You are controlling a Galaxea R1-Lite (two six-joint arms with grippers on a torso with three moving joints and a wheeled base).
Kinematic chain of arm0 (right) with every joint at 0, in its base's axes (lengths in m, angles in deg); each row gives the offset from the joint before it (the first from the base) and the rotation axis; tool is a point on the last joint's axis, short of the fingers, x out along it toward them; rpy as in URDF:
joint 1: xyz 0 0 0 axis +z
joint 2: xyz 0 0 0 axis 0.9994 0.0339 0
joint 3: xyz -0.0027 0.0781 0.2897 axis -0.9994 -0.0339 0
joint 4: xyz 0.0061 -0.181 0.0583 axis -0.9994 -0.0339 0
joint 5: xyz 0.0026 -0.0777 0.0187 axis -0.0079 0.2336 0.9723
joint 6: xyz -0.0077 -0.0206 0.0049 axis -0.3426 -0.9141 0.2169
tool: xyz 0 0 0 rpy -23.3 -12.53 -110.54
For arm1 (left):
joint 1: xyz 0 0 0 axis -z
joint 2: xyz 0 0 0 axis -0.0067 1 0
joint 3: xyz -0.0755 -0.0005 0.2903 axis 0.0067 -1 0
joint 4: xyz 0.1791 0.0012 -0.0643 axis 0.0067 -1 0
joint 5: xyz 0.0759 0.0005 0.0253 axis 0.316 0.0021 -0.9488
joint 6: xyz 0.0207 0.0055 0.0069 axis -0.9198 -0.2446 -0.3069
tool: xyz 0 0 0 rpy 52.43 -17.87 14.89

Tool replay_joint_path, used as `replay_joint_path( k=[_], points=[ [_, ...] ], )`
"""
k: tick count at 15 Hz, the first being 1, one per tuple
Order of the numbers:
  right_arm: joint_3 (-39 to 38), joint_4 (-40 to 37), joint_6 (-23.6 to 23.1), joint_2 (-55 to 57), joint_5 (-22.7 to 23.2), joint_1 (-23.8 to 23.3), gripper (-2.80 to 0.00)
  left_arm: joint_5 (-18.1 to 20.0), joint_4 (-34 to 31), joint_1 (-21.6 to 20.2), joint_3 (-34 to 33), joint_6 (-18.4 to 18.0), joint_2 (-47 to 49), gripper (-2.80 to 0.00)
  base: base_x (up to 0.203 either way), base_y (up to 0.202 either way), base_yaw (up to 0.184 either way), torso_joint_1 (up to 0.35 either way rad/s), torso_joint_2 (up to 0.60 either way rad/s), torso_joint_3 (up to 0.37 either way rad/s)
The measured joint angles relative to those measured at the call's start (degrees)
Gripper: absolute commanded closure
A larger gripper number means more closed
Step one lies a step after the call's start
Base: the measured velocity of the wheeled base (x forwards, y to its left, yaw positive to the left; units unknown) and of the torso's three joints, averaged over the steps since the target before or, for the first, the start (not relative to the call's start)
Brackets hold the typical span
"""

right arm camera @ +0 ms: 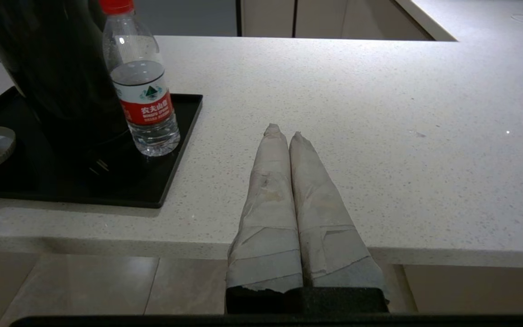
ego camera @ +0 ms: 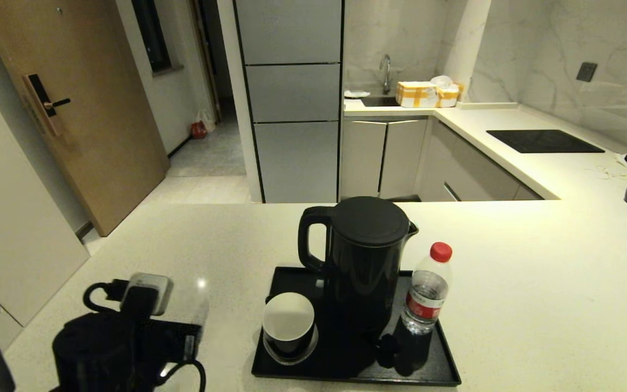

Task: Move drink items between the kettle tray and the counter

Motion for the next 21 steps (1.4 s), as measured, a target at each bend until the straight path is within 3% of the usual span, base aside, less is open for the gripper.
replay_joint_path(
  k=[5, 8, 11, 13, 15, 16, 18, 19, 21],
  points=[
    [0.00, -0.02, 0.00, 0.00, 0.01, 0.00, 0.00, -1.38, -4.78, -21.83, 6.62, -5.64, -9.01, 0.00, 0.000, 0.000, 0.000, 0.000, 0.00, 0.000],
    [0.00, 0.01, 0.00, 0.00, 0.01, 0.06, 0.00, 0.17, -20.90, -28.41, 17.54, -6.13, -23.61, 0.00, 0.000, 0.000, 0.000, 0.000, 0.00, 0.000],
    [0.00, 0.02, 0.02, 0.00, 0.01, 0.09, 0.00, 6.96, -52.99, -29.60, 37.77, -2.00, -43.51, 0.00, 0.000, 0.000, 0.000, 0.000, 0.00, 0.000],
    [0.02, 0.01, 0.01, 0.00, 0.01, 0.09, 0.00, 16.98, -81.15, -29.49, 51.62, 1.93, -57.05, 0.00, 0.000, 0.000, 0.000, 0.000, 0.00, 0.000],
    [0.02, 0.00, 0.00, 0.00, 0.01, 0.09, 0.00, 28.58, -106.53, -29.27, 58.83, 4.79, -68.82, 0.00, 0.000, 0.000, 0.000, 0.000, 0.00, 0.000],
    [0.02, 0.00, 0.00, 0.00, 0.04, 0.05, 0.00, 33.27, -116.70, -29.27, 59.36, 4.93, -74.91, 0.00, 0.000, 0.000, 0.000, 0.000, 0.00, 0.000],
    [-0.05, 0.07, 0.05, 0.00, 0.01, 0.06, 0.00, 39.47, -129.12, -29.44, 54.43, 4.96, -86.34, 0.00, 0.000, 0.000, 0.000, 0.000, 0.00, 0.000],
    [-0.05, 0.09, 0.07, 0.00, 0.00, 0.09, 0.00, 40.24, -130.32, -29.44, 49.74, 5.40, -90.89, 0.00, 0.000, 0.000, 0.000, 0.000, 0.00, 0.000],
    [-0.06, 0.09, 0.07, 0.00, 0.01, 0.09, 0.00, 39.45, -125.14, -29.55, 41.32, 6.64, -98.16, 0.00, 0.000, 0.000, 0.000, 0.000, 0.00, 0.000]
  ],
)
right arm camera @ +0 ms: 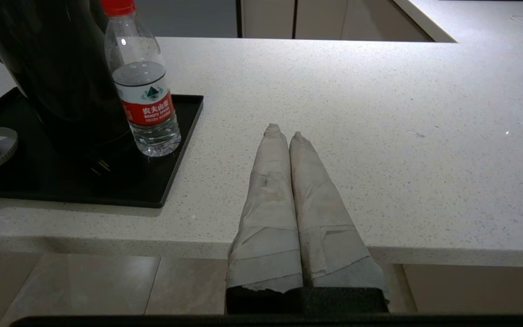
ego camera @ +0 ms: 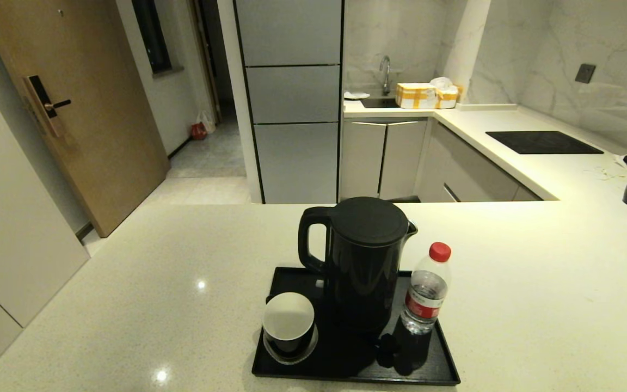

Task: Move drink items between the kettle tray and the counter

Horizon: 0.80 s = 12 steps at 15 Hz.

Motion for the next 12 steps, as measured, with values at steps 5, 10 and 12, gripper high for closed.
replay_joint_path(
  k=[5, 10, 12],
  points=[
    [-0.02, 0.09, 0.00, 0.00, 0.00, 0.00, 0.00, -1.22, 22.70, -0.09, -21.39, -1.84, -6.17, 0.00, 0.000, 0.000, 0.000, 0.000, 0.00, 0.000],
    [-0.02, 0.09, -0.01, 0.00, -0.01, -0.02, 0.00, -6.59, 37.03, -0.09, -40.89, -3.60, -6.69, 0.00, 0.000, 0.000, 0.000, 0.000, 0.00, 0.000],
    [-0.02, 0.11, 0.00, 0.00, -0.01, -0.02, 0.00, -6.58, 37.53, -0.09, -41.60, -3.32, -6.71, 0.00, 0.000, 0.000, 0.000, 0.000, 0.00, 0.000]
  ],
)
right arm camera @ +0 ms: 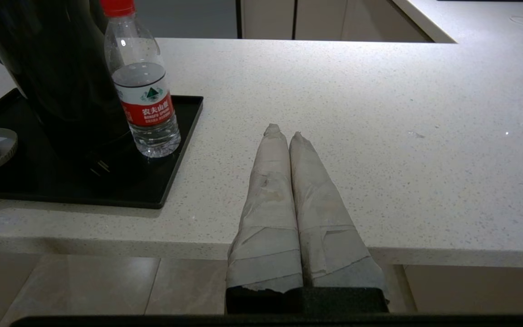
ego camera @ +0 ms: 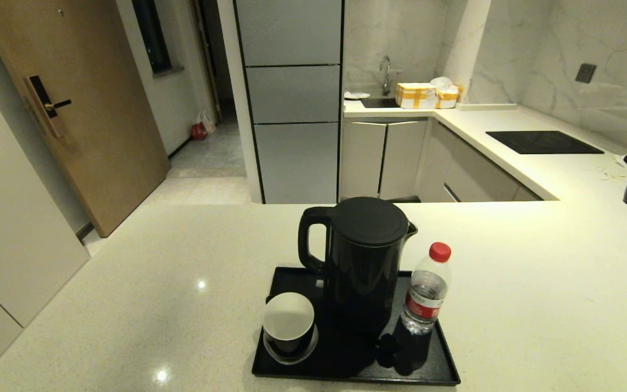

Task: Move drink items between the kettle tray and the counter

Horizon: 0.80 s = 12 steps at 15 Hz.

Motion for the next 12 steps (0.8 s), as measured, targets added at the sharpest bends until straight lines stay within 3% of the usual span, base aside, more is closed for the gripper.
replay_joint_path(
  k=[7, 12],
  points=[
    [-0.07, 0.06, -0.59, 0.00, 0.09, -0.06, 0.00, 0.00, 0.08, 0.04, -0.24, 0.00, -0.05, 0.00, 0.000, 0.000, 0.000, 0.000, 0.00, 0.000],
    [-0.07, 0.15, 2.59, 0.00, -0.49, 0.02, 0.00, -0.02, 0.05, 0.04, -0.24, 0.06, -0.05, 0.00, 0.000, 0.000, 0.000, 0.000, 0.00, 0.000]
  ],
)
